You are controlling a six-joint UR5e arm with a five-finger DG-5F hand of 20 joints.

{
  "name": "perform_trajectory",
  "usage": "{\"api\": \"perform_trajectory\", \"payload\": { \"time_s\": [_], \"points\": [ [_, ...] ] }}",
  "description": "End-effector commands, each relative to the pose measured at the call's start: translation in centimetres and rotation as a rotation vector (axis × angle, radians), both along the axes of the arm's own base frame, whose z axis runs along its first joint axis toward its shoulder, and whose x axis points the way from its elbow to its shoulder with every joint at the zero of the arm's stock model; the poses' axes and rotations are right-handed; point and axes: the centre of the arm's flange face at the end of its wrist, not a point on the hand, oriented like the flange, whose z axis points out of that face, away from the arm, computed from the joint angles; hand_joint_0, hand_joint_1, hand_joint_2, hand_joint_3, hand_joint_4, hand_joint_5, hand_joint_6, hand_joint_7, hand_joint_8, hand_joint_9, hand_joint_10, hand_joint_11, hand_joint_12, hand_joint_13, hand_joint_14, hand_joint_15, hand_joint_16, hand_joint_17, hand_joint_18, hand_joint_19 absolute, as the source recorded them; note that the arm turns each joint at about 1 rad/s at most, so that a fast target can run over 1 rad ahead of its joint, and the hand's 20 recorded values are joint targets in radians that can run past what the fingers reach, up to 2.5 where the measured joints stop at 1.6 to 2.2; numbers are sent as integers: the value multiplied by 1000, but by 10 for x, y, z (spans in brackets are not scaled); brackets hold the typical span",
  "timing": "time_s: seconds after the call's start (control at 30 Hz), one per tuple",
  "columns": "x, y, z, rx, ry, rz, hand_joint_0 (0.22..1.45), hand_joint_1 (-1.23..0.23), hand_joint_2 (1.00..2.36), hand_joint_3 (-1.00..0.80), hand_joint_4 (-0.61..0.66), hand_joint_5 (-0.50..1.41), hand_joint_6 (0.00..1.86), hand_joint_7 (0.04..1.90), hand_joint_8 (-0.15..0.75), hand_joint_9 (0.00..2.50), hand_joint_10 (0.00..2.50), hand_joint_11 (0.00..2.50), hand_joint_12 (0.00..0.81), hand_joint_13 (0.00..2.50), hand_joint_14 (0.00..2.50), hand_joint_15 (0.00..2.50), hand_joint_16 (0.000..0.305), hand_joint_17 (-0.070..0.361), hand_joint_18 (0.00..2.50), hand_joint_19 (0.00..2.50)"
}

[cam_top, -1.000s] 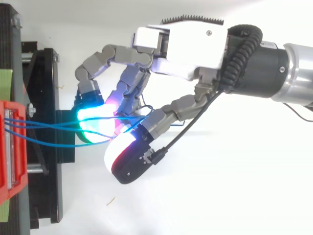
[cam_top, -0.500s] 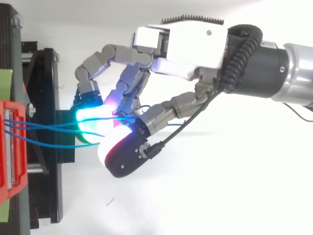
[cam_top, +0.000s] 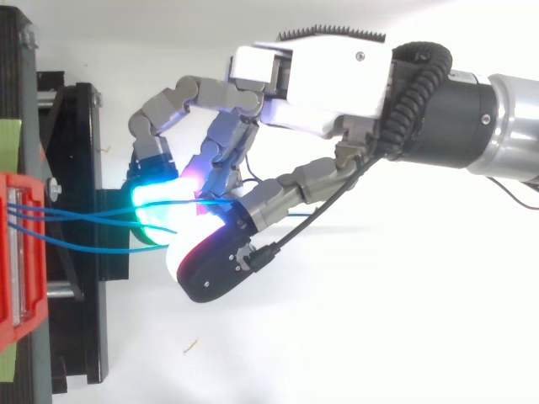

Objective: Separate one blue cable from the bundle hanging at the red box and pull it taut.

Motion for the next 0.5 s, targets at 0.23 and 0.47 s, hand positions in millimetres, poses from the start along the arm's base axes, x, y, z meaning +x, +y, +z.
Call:
{"api": "perform_trajectory", "payload": {
  "time_s": [0.23,0.47],
  "points": [
    [0,0,-1,0,3,-1,769,-957,1000,-500,-22,-218,909,1094,198,846,8,1175,348,888,23,1130,41,93,828,770],
    [0,1,0,0,1,0,688,-1011,1000,-500,28,-248,901,1008,196,794,7,1177,340,848,23,1087,42,93,780,741]
  ]
}}
